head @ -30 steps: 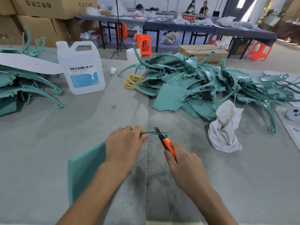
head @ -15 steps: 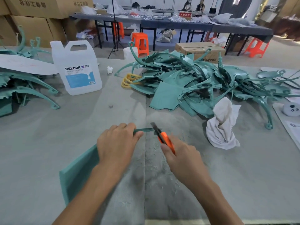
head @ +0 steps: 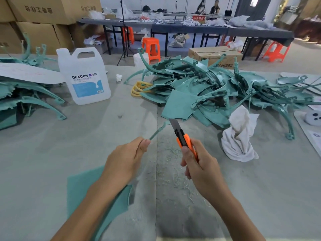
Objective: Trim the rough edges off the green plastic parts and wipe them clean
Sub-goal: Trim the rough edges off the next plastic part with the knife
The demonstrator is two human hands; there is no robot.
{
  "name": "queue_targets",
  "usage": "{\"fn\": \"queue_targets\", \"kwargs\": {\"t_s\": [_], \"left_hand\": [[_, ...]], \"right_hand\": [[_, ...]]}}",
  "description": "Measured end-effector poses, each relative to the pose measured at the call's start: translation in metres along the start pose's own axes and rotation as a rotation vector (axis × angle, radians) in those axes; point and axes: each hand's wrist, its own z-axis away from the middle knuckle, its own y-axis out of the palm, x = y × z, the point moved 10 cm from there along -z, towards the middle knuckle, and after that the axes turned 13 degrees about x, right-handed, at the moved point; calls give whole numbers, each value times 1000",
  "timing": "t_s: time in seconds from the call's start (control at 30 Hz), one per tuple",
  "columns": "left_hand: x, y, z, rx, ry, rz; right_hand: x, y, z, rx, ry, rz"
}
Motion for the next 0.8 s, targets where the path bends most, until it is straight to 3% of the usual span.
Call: {"fn": "queue_targets", "kwargs": {"t_s": [0.2,0.4,0.53,0.67,0.8], "left_hand": [[-1,19,5,59,31,187],[-4,31,10,73,39,236],[-4,27,9,45,24,229],[-3,28,8,37,-4,183],[-5,38,10,64,-27,78]], "right_hand": [[15,8,-6,21,-65,46],[-3,-4,-21,-90,90,176],[-5,-12,-18,-141,96,126],[30,4,-9,-143,-63,352],[22,7,-14,-130,35,405]]}}
